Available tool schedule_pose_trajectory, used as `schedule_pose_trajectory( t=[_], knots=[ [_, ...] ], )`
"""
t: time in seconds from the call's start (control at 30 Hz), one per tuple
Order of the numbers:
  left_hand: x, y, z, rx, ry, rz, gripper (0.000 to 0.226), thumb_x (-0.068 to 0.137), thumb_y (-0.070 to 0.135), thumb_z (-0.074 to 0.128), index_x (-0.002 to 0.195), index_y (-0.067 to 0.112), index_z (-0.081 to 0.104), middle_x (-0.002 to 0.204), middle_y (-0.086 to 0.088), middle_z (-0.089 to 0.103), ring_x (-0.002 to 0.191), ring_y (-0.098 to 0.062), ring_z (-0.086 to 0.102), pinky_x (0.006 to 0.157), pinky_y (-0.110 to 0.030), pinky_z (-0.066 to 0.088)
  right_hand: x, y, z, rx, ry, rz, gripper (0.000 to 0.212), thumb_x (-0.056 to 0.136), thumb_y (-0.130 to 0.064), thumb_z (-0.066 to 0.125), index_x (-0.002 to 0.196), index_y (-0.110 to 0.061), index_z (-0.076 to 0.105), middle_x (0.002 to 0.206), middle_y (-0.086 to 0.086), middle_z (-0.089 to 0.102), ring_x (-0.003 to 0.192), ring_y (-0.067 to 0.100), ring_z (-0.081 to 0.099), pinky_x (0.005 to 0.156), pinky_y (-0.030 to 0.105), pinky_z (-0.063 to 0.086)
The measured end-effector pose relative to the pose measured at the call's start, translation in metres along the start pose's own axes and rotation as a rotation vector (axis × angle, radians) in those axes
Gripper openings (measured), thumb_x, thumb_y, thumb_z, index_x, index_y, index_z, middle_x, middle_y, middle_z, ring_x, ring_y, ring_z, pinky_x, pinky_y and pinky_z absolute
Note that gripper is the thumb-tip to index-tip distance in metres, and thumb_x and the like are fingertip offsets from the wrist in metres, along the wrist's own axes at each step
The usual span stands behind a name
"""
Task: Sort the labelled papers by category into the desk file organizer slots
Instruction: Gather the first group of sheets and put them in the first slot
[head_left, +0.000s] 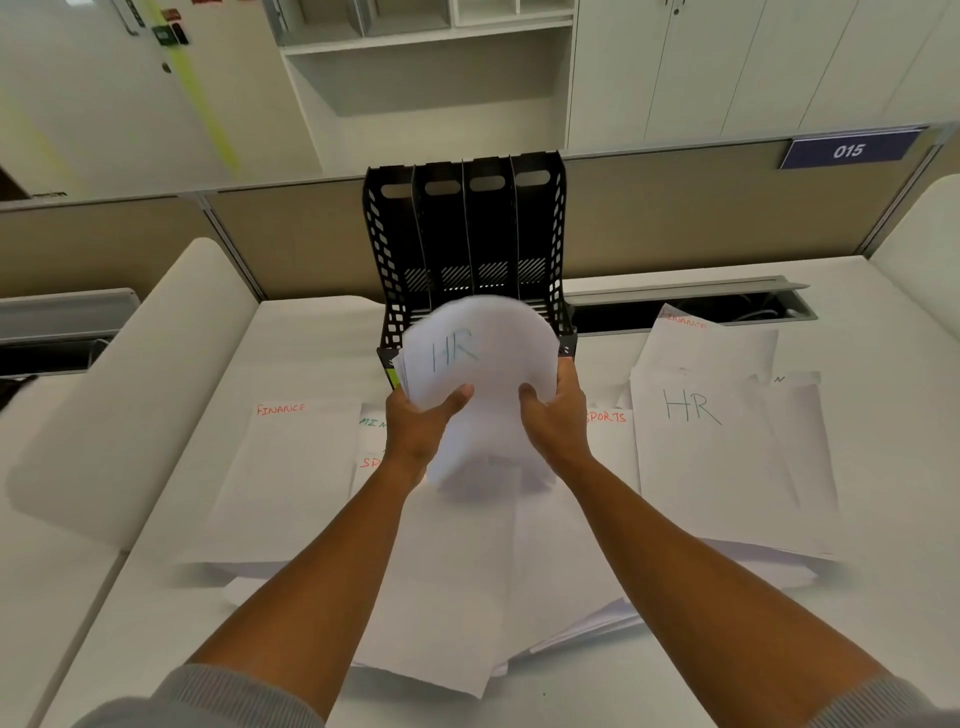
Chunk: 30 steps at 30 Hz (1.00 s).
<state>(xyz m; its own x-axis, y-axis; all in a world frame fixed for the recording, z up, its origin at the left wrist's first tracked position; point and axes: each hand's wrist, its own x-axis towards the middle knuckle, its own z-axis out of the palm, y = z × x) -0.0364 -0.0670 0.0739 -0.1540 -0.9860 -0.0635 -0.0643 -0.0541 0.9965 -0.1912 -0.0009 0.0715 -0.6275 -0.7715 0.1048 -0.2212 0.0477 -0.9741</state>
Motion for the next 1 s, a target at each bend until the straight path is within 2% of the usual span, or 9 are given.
schedule_pose_trajectory(
  t=[0.2, 0.37, 0.47, 0.57, 0.63, 0.7, 0.8, 0.9, 1.0],
  knots=[
    [0.003, -0.008, -0.004, 0.093, -0.081, -0.055, 0.052, 0.076, 0.03, 0.081, 0.122, 0.023, 0.057, 0.108, 0.006, 0.068, 0.096, -0.007, 0.064, 0.082, -0.028, 0.055, 0.001, 0.011, -0.002, -0.068, -0.027, 0.006, 0.036, 0.088, -0.02, 0.064, 0.119, -0.023, 0.046, 0.101, -0.009, 0.052, 0.081, 0.01, 0.055, 0.071, 0.022, 0.049],
    [0.006, -0.008, -0.002, 0.141, -0.02, -0.081, 0.057, 0.084, 0.032, 0.074, 0.133, 0.012, 0.053, 0.121, -0.009, 0.065, 0.11, -0.027, 0.062, 0.093, -0.042, 0.055, 0.002, 0.018, -0.007, -0.081, 0.015, 0.064, 0.033, 0.092, -0.019, 0.059, 0.124, -0.015, 0.049, 0.109, 0.001, 0.059, 0.094, 0.017, 0.056, 0.085, 0.04, 0.054],
    [0.009, 0.002, 0.007, 0.13, -0.016, -0.026, 0.055, 0.084, 0.03, 0.074, 0.131, 0.009, 0.055, 0.12, -0.011, 0.066, 0.107, -0.028, 0.063, 0.091, -0.042, 0.056, 0.005, 0.015, -0.012, -0.039, 0.113, 0.028, 0.032, 0.091, -0.017, 0.06, 0.121, -0.016, 0.049, 0.106, -0.003, 0.058, 0.092, 0.016, 0.057, 0.081, 0.029, 0.052],
    [0.014, 0.013, 0.014, 0.122, 0.033, 0.027, 0.036, 0.084, 0.031, 0.075, 0.113, 0.014, 0.063, 0.108, -0.005, 0.07, 0.099, -0.024, 0.067, 0.086, -0.037, 0.057, 0.007, 0.014, -0.023, 0.026, 0.178, -0.017, 0.032, 0.086, -0.009, 0.062, 0.11, -0.024, 0.048, 0.098, -0.01, 0.057, 0.09, 0.012, 0.058, 0.076, 0.018, 0.052],
    [0.019, 0.017, 0.018, 0.133, 0.062, 0.059, 0.024, 0.083, 0.032, 0.075, 0.103, 0.021, 0.067, 0.095, 0.002, 0.072, 0.091, -0.02, 0.07, 0.077, -0.03, 0.057, 0.007, 0.02, -0.034, 0.034, 0.218, 0.002, 0.036, 0.081, -0.002, 0.061, 0.106, -0.025, 0.048, 0.098, -0.01, 0.058, 0.094, 0.012, 0.058, 0.077, 0.023, 0.052],
    [0.025, 0.02, 0.02, 0.137, 0.098, 0.055, 0.024, 0.083, 0.034, 0.074, 0.101, 0.019, 0.07, 0.091, 0.002, 0.072, 0.085, -0.019, 0.07, 0.07, -0.027, 0.055, 0.006, 0.033, -0.047, -0.077, 0.233, 0.074, 0.038, 0.077, -0.001, 0.06, 0.108, -0.021, 0.05, 0.105, -0.005, 0.059, 0.101, 0.015, 0.056, 0.085, 0.031, 0.051],
    [0.032, 0.016, 0.023, 0.128, 0.103, -0.012, 0.031, 0.081, 0.033, 0.075, 0.105, 0.014, 0.071, 0.096, 0.0, 0.073, 0.085, -0.018, 0.07, 0.072, -0.028, 0.056, -0.001, 0.059, -0.07, -0.481, 0.189, 0.239, 0.038, 0.078, -0.01, 0.062, 0.114, -0.013, 0.051, 0.117, 0.005, 0.053, 0.112, 0.025, 0.049, 0.091, 0.039, 0.045],
    [0.034, 0.0, 0.026, 0.18, -0.022, -0.163, 0.027, 0.08, 0.031, 0.077, 0.102, 0.017, 0.071, 0.097, -0.001, 0.073, 0.089, -0.021, 0.071, 0.078, -0.032, 0.057, -0.015, 0.08, -0.088, -0.833, 0.039, 0.368, 0.038, 0.077, -0.017, 0.063, 0.112, -0.009, 0.052, 0.117, 0.011, 0.049, 0.112, 0.03, 0.045, 0.089, 0.042, 0.044],
    [0.025, -0.019, 0.029, 0.292, -0.14, -0.3, 0.034, 0.08, 0.03, 0.077, 0.109, 0.012, 0.07, 0.103, -0.006, 0.073, 0.091, -0.025, 0.07, 0.085, -0.039, 0.058, -0.028, 0.093, -0.097, -1.059, -0.067, 0.395, 0.04, 0.077, -0.022, 0.062, 0.113, -0.009, 0.05, 0.12, 0.013, 0.046, 0.116, 0.031, 0.04, 0.096, 0.042, 0.041]
  ],
)
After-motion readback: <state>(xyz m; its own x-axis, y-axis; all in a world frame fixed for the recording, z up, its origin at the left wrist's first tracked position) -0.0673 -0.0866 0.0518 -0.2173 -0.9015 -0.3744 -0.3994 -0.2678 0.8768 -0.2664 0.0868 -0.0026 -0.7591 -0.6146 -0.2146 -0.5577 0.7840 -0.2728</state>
